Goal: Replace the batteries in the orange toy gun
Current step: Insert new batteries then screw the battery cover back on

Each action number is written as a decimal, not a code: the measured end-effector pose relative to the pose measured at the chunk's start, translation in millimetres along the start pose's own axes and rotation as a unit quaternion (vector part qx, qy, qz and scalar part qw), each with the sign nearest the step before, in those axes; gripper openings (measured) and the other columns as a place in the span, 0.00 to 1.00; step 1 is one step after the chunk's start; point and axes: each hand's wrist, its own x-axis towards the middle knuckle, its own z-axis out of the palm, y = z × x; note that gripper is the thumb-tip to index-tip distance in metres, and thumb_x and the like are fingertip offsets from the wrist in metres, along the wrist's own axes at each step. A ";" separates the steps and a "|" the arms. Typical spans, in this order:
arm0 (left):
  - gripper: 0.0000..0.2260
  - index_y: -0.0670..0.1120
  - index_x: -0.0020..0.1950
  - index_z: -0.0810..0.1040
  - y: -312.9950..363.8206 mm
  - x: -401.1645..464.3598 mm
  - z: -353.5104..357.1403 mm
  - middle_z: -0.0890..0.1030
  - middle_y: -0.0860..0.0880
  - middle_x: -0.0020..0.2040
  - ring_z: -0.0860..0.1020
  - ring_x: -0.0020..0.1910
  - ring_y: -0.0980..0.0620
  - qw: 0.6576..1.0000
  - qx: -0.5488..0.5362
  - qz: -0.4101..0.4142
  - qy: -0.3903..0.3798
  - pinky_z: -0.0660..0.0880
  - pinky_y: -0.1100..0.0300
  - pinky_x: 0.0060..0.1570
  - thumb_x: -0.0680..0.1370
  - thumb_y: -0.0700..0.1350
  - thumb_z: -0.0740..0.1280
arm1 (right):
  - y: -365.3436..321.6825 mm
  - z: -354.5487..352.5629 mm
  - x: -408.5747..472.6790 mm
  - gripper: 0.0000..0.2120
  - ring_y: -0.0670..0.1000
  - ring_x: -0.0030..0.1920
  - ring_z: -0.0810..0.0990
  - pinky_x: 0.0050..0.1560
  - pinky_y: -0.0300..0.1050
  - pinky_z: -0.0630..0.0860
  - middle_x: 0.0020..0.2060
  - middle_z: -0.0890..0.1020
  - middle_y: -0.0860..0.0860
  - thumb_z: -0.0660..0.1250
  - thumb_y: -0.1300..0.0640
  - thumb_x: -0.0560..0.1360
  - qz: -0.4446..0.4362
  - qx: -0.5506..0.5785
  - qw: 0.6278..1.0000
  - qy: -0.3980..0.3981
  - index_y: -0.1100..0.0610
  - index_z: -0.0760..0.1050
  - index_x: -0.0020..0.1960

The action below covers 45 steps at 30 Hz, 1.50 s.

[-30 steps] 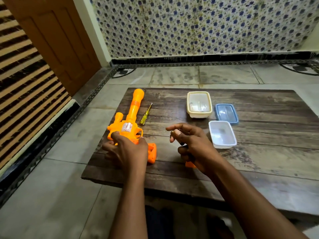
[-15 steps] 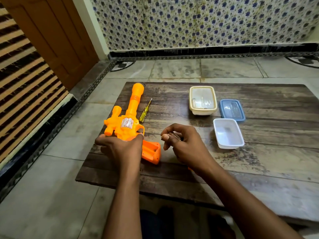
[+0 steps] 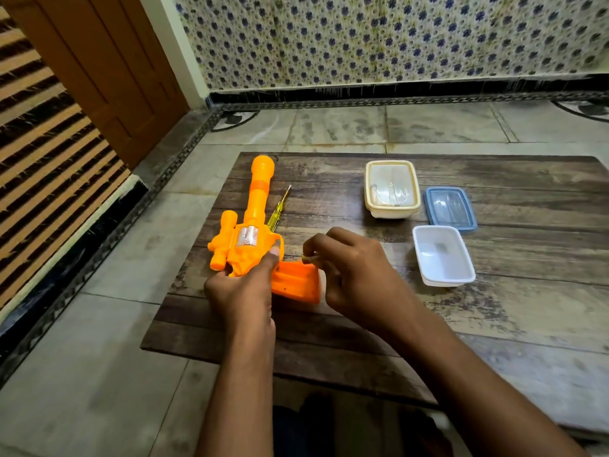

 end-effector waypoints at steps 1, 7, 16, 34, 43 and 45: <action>0.25 0.44 0.54 0.85 -1.4 -0.3 0.9 0.88 0.46 0.47 0.87 0.44 0.44 1.000 -0.007 0.000 -0.002 0.83 0.39 0.51 0.60 0.43 0.86 | 0.3 -0.1 0.1 0.20 0.59 0.40 0.82 0.37 0.54 0.80 0.45 0.81 0.56 0.55 0.51 0.73 -0.009 -0.017 1.000 -0.009 0.58 0.81 0.54; 0.08 0.45 0.36 0.86 0.3 -11.8 6.4 0.88 0.45 0.38 0.87 0.40 0.41 0.998 -0.052 0.008 -0.026 0.83 0.34 0.45 0.65 0.38 0.84 | -7.2 -2.9 -1.1 0.24 0.63 0.39 0.82 0.33 0.55 0.79 0.47 0.82 0.56 0.52 0.47 0.73 -0.046 -0.099 0.989 -0.100 0.56 0.83 0.53; 0.09 0.41 0.47 0.86 7.6 -22.8 10.5 0.88 0.42 0.45 0.87 0.46 0.40 0.992 -0.109 -0.037 -0.057 0.83 0.35 0.51 0.69 0.36 0.80 | -11.2 -9.0 -1.2 0.24 0.60 0.33 0.79 0.29 0.50 0.76 0.47 0.80 0.55 0.51 0.45 0.72 -0.021 -0.162 0.980 -0.115 0.54 0.83 0.50; 0.08 0.42 0.51 0.84 8.8 -38.2 19.6 0.86 0.38 0.51 0.85 0.43 0.42 0.980 -0.162 -0.046 -0.106 0.82 0.41 0.48 0.73 0.36 0.77 | -23.8 -25.6 2.8 0.37 0.60 0.52 0.81 0.39 0.48 0.68 0.59 0.78 0.49 0.37 0.43 0.69 -0.004 -0.231 0.961 -0.149 0.49 0.78 0.63; 0.18 0.41 0.62 0.82 9.6 -34.8 20.8 0.87 0.41 0.53 0.87 0.47 0.45 0.979 -0.165 -0.051 -0.108 0.85 0.49 0.43 0.73 0.37 0.77 | -1.8 -19.9 -3.1 0.08 0.46 0.42 0.85 0.41 0.44 0.81 0.41 0.87 0.49 0.70 0.64 0.76 0.079 0.122 0.983 0.113 0.56 0.85 0.50; 0.20 0.43 0.64 0.81 10.7 -35.3 20.4 0.87 0.44 0.52 0.87 0.45 0.49 0.978 -0.170 -0.055 -0.111 0.83 0.56 0.33 0.73 0.37 0.77 | -2.7 -29.0 -0.8 0.06 0.44 0.34 0.82 0.33 0.41 0.77 0.37 0.86 0.50 0.69 0.63 0.79 0.164 0.236 0.946 0.150 0.57 0.84 0.50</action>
